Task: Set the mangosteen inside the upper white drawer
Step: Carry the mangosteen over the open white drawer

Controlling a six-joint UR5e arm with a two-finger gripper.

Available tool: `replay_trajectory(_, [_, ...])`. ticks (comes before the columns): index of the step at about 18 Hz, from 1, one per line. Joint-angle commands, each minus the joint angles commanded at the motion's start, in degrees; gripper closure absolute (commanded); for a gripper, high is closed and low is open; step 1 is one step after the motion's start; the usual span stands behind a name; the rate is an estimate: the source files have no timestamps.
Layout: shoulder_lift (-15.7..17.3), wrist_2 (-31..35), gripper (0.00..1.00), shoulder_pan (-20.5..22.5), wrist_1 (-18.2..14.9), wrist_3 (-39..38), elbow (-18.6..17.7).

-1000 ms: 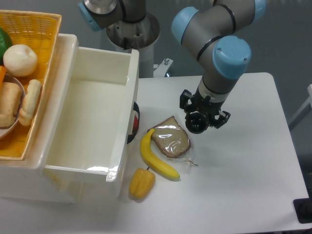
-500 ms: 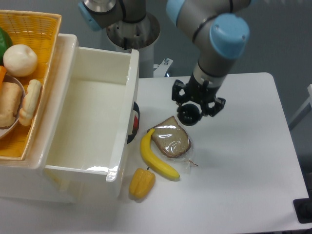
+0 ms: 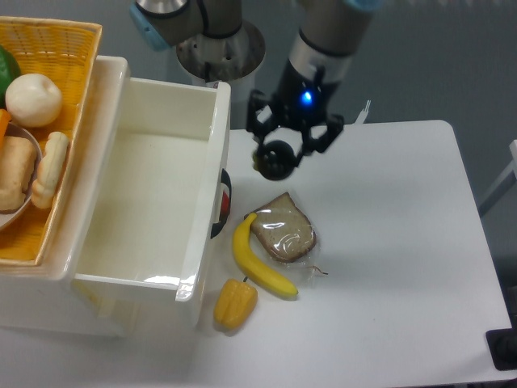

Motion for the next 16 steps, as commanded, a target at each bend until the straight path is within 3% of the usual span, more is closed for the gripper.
replay_trajectory(2, [0.88,-0.54,0.72,-2.02,0.09,-1.59,0.0])
replay_trajectory(4, [1.32,-0.45,0.62,-4.3,0.09,-2.74,-0.17])
replay_trajectory(9, [1.41,-0.28,0.61,-8.26,0.44,-2.74,-2.63])
replay_trajectory(13, [0.97,-0.19,0.54,-9.5,0.26,-2.74,-2.81])
replay_trajectory(14, [0.89,-0.19,0.42,-9.59,0.35,-2.56,-3.07])
replay_trajectory(15, [0.88,-0.19,0.18,-9.59,0.7,-1.95,-3.69])
replay_trajectory(16, [0.97,-0.19,0.15,-9.85,0.7,-2.03,-3.78])
